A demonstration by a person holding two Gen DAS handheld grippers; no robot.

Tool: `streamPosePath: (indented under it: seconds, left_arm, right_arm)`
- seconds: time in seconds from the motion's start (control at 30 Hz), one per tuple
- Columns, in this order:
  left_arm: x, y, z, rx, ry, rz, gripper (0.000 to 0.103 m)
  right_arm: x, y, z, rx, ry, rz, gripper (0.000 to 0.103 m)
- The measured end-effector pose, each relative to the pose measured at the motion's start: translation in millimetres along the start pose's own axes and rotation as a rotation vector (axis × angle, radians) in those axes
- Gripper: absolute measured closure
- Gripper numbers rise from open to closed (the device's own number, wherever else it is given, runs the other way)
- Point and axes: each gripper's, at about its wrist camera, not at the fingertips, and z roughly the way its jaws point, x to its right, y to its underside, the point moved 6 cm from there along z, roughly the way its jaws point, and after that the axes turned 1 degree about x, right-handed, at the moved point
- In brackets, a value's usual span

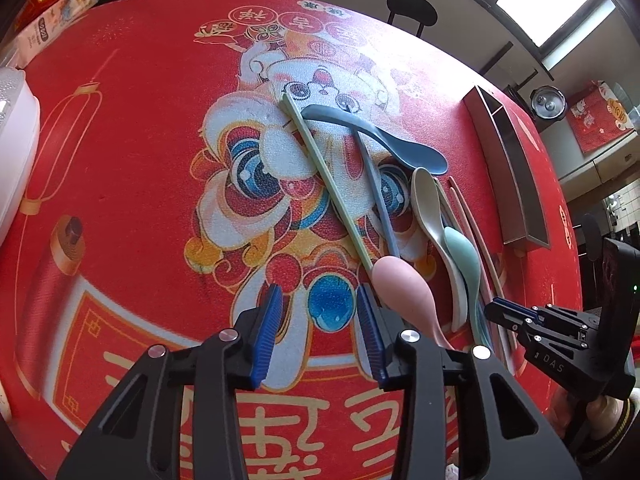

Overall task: Organize utensils
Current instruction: 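Close the right gripper on a pink chopstick while the left gripper grasps a green chopstick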

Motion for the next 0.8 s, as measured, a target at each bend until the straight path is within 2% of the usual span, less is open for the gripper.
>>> streamPosePath:
  seconds: [0.17, 0.3, 0.4, 0.5, 0.67, 0.77, 0.8]
  left_arm:
    - [3, -19, 15, -0.007, 0.025, -0.043, 0.067]
    - [6, -34, 30, -0.014, 0.040, -0.085, 0.073]
    - [8, -46, 37, 0.002, 0.025, -0.099, 0.082]
    - [11, -60, 42, 0.029, 0.009, -0.101, 0.083]
    - [12, -72, 58, 0.026, -0.033, -0.100, 0.084]
    - [16, -74, 60, 0.043, -0.073, -0.049, 0.086]
    - [17, -74, 60, 0.038, -0.093, -0.028, 0.091]
  right_arm:
    - [6, -2, -2, 0.015, -0.002, 0.001, 0.096]
    - [14, -4, -2, 0.021, -0.004, 0.018, 0.096]
    - [19, -4, 0, 0.017, -0.006, 0.024, 0.096]
    - [23, -4, 2, 0.015, -0.006, 0.028, 0.096]
    - [27, -7, 5, 0.017, -0.008, 0.033, 0.096]
    - [29, -8, 5, 0.021, -0.015, 0.038, 0.096]
    - [30, -8, 5, 0.021, -0.017, 0.040, 0.096]
